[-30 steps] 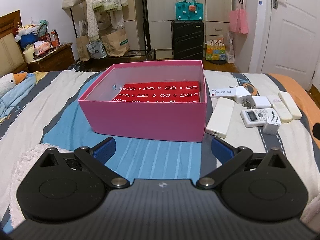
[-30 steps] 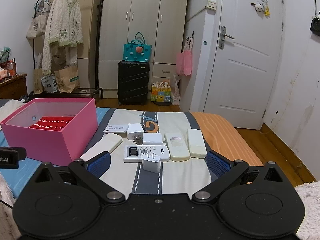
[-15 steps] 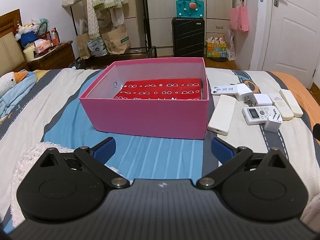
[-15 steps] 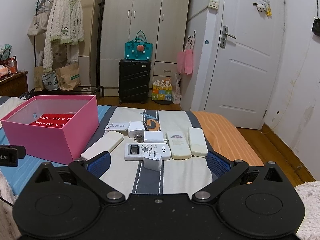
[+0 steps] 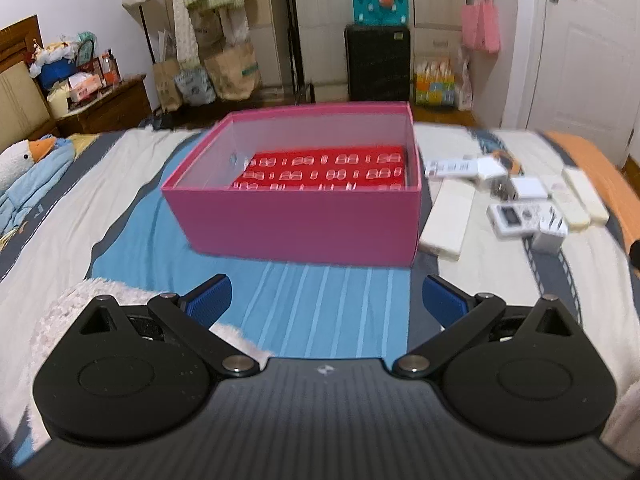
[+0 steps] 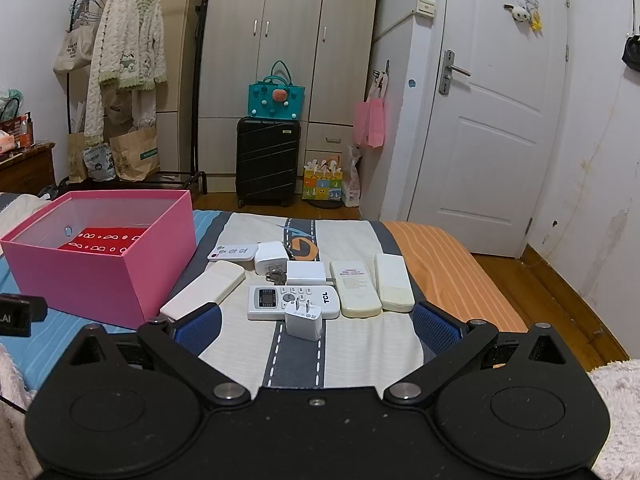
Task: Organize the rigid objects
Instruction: 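Move the right tool over the white remotes and chargers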
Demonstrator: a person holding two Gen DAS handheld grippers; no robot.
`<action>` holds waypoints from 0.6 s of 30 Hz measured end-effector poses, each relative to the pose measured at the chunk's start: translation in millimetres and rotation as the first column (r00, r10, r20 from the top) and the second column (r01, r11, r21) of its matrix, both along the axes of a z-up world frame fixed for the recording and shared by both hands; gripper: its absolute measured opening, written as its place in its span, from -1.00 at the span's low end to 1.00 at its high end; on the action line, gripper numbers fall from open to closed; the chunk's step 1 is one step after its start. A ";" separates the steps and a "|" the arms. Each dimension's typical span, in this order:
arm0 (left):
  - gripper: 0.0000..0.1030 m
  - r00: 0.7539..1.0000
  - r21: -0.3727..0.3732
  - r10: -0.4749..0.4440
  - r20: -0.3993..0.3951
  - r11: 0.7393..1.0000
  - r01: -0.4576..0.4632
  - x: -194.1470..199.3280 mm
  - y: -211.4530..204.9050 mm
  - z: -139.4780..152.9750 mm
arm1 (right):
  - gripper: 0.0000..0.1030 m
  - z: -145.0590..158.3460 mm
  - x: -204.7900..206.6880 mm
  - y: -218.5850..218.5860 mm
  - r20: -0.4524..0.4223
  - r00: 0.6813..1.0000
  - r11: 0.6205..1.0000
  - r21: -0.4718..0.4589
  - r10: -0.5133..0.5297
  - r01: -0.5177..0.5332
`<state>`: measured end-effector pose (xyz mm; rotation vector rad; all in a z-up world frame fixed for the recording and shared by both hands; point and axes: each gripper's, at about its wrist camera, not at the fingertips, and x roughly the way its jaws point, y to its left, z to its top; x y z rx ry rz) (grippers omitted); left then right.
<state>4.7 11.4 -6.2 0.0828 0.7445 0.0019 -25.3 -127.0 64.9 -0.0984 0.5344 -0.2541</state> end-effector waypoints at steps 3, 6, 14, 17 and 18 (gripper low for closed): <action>1.00 0.997 -0.021 -0.003 -0.081 1.000 0.002 2.4 4.6 4.3 | 1.00 -2.6 -0.7 -3.0 -0.018 1.000 1.000 -0.008 -0.003 0.003; 1.00 0.992 -0.073 -0.018 -0.127 0.997 0.009 7.5 12.9 15.3 | 1.00 2.6 0.2 -8.4 -0.022 0.999 0.999 0.015 0.042 -0.042; 0.99 0.977 -0.194 -0.119 -0.178 0.977 0.083 57.2 37.1 64.1 | 1.00 56.4 12.6 -24.1 0.085 0.952 0.950 0.077 0.295 -0.302; 0.96 0.962 -0.223 -0.124 -0.243 0.972 0.069 85.2 39.5 67.2 | 1.00 60.1 45.9 -28.1 -0.063 0.889 0.883 0.170 0.454 -0.438; 0.96 0.955 -0.247 -0.126 -0.268 0.967 0.058 93.5 41.2 66.0 | 1.00 59.2 56.9 -26.7 -0.103 0.867 0.866 0.182 0.487 -0.465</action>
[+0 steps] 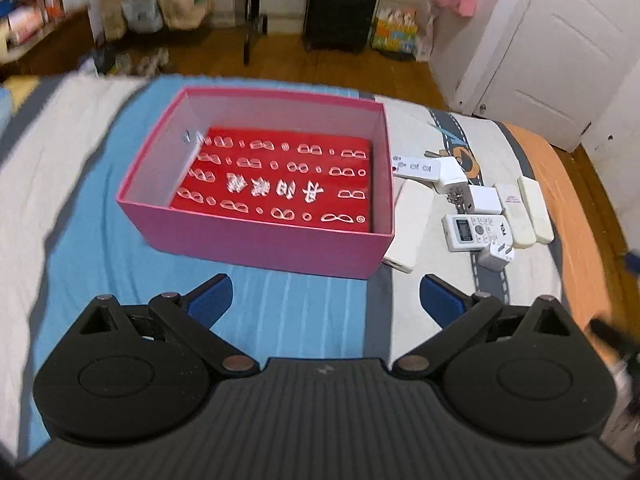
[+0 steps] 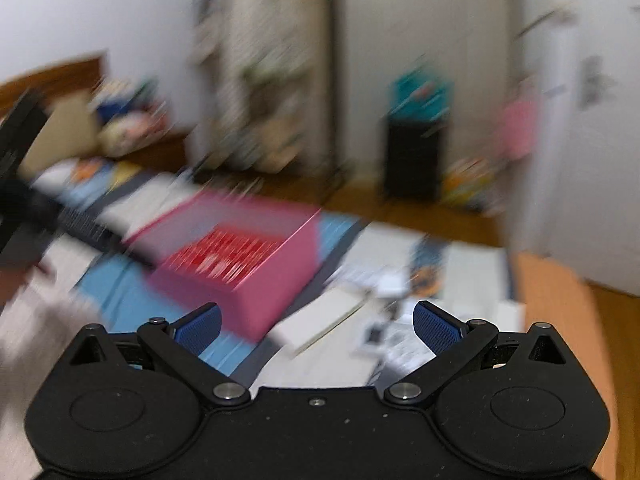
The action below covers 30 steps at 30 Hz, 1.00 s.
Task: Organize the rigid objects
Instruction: 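Move the right tool over the white remotes and chargers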
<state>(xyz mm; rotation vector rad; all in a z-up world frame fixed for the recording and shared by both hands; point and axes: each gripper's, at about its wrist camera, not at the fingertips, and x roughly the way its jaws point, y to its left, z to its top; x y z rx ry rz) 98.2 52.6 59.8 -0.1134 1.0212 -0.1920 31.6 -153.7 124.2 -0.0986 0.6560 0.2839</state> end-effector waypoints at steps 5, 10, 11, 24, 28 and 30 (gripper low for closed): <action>0.90 0.986 -0.084 0.076 -0.146 0.993 -0.089 42.5 11.2 -13.8 | 0.99 -9.7 51.8 1.9 -0.089 0.995 0.995 -0.087 0.044 -0.052; 0.76 0.977 -0.066 0.160 -0.137 0.983 -0.171 78.5 14.5 -19.4 | 0.97 -19.4 108.7 -19.7 -0.215 0.977 1.000 -0.003 0.006 -0.007; 0.74 0.977 -0.064 0.178 -0.117 0.980 -0.186 81.3 15.5 -19.5 | 0.97 -21.8 117.9 -23.4 -0.232 0.973 1.000 0.015 -0.001 0.005; 0.74 0.913 -0.068 0.391 -0.121 0.914 -0.400 88.4 47.4 -80.2 | 0.95 -107.7 195.5 -80.4 -0.568 0.778 0.900 0.140 -0.268 0.412; 0.48 0.913 -0.051 0.396 -0.102 0.914 -0.403 91.3 51.5 -88.8 | 0.92 -139.3 206.4 -106.6 -0.677 0.671 0.800 0.202 -0.303 0.565; 0.26 0.911 -0.068 0.393 -0.121 0.913 -0.403 92.9 54.2 -94.8 | 0.83 -153.2 207.6 -115.3 -0.711 0.638 0.751 0.240 -0.296 0.616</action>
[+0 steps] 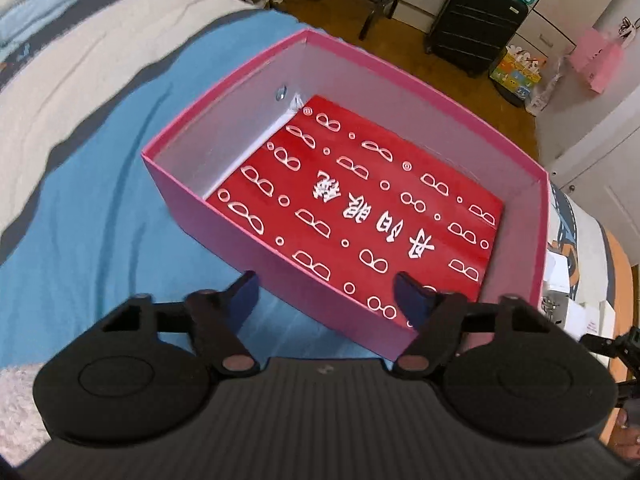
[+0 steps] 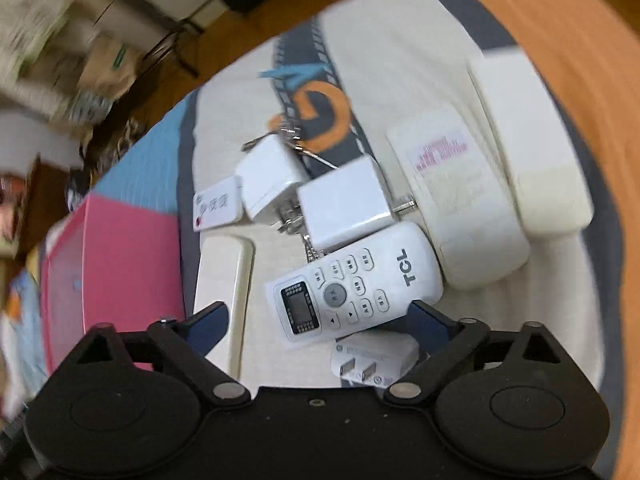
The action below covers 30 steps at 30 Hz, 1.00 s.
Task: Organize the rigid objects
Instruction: 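Move the right tool over the white remotes and chargers, then grasp the white TCL remote with the right gripper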
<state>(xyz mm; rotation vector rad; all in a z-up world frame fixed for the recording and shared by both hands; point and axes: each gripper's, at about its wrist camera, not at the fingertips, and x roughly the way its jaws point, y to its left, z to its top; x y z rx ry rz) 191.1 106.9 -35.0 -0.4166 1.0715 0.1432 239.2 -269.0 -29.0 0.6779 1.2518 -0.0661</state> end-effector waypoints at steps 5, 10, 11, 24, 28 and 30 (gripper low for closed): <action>0.10 0.999 -0.088 0.000 -0.035 0.996 -0.003 5.7 7.7 -16.5 | 0.71 -11.8 -4.4 -3.7 -0.007 0.999 0.996 0.068 -0.053 0.053; 0.11 0.999 -0.093 0.005 -0.045 0.996 -0.010 9.3 9.3 -21.5 | 0.70 -11.8 -17.3 0.3 -0.010 0.996 0.994 0.070 -0.086 0.086; 0.08 0.999 -0.096 0.005 -0.044 0.995 -0.009 9.6 9.0 -22.5 | 0.70 -11.8 -19.6 -0.1 -0.015 0.996 0.993 0.071 -0.090 0.091; 0.04 0.999 -0.119 0.015 -0.052 0.993 -0.021 10.8 10.5 -33.8 | 0.82 -31.0 -7.0 -3.9 -0.017 0.983 0.982 0.054 -0.183 0.183; 0.04 0.999 -0.112 0.014 -0.050 0.994 -0.020 10.7 10.1 -35.7 | 0.86 -31.8 -7.0 -1.1 -0.023 0.963 0.963 0.025 -0.269 0.269; 0.04 0.999 -0.111 0.015 -0.048 0.994 -0.020 10.0 10.1 -35.6 | 0.95 -33.0 0.7 6.1 -0.033 0.960 0.961 -0.014 -0.278 0.277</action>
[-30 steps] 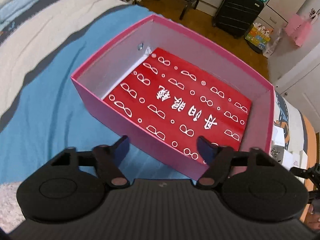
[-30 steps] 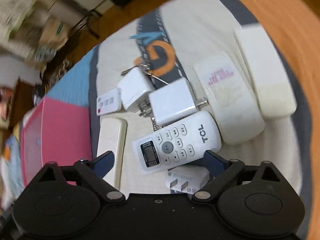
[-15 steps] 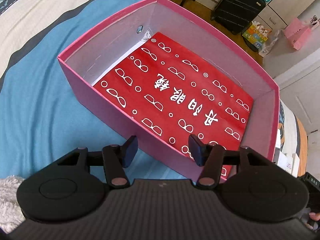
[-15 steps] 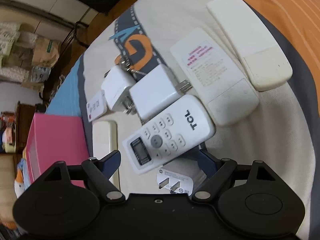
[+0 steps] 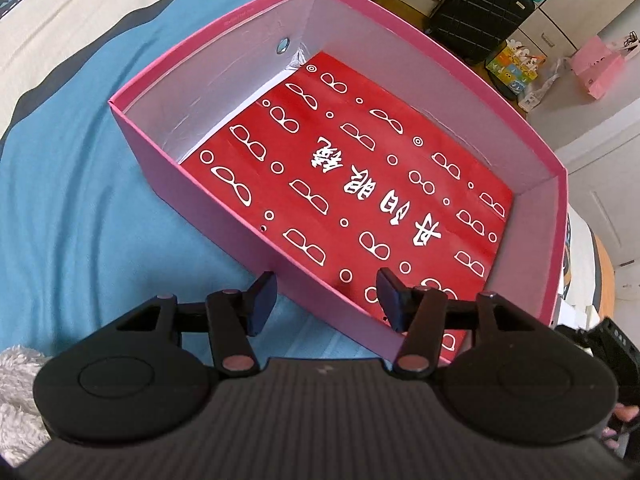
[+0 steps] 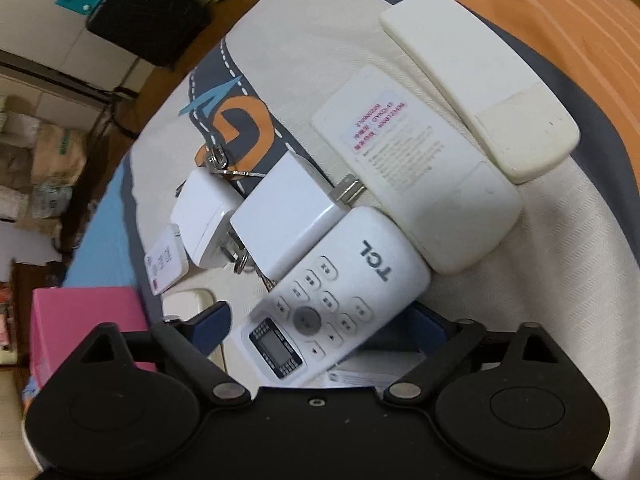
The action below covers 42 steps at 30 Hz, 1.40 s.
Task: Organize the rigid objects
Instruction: 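Grasp the white TCL remote with the right gripper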
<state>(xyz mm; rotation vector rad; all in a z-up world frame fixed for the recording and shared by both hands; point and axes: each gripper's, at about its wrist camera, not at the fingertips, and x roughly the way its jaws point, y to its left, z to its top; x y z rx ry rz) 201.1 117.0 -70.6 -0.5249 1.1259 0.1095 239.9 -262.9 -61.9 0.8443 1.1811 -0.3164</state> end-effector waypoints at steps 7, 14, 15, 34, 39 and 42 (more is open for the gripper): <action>0.05 1.000 0.003 -0.006 0.004 1.000 0.006 -1.3 0.8 -2.1 | 1.00 -3.7 11.6 53.6 -0.039 0.991 0.932 -0.336 0.131 -0.137; 0.07 1.000 0.011 -0.005 0.002 1.000 0.005 -0.4 1.6 -5.2 | 0.86 -1.2 -0.8 63.1 -0.049 0.970 0.873 -0.426 0.238 -0.236; 0.06 1.000 0.021 -0.005 0.001 1.000 0.005 0.1 1.1 -5.9 | 0.76 1.3 -6.0 61.8 -0.051 0.963 0.868 -0.423 0.265 -0.261; -0.04 1.000 -0.040 0.007 0.028 0.999 -0.006 -3.9 13.8 1.6 | 0.42 8.3 -35.9 48.5 -0.015 0.923 0.841 -0.406 0.385 -0.357; -0.11 0.999 -0.073 0.023 0.026 0.997 -0.021 -4.6 15.6 -0.7 | 0.26 13.0 -37.3 60.5 0.015 0.898 0.785 -0.491 0.441 -0.377; -0.14 0.999 -0.103 0.027 0.023 0.994 -0.025 -5.7 19.3 -2.2 | 0.21 26.1 -41.2 70.8 0.094 0.859 0.764 -0.514 0.503 -0.391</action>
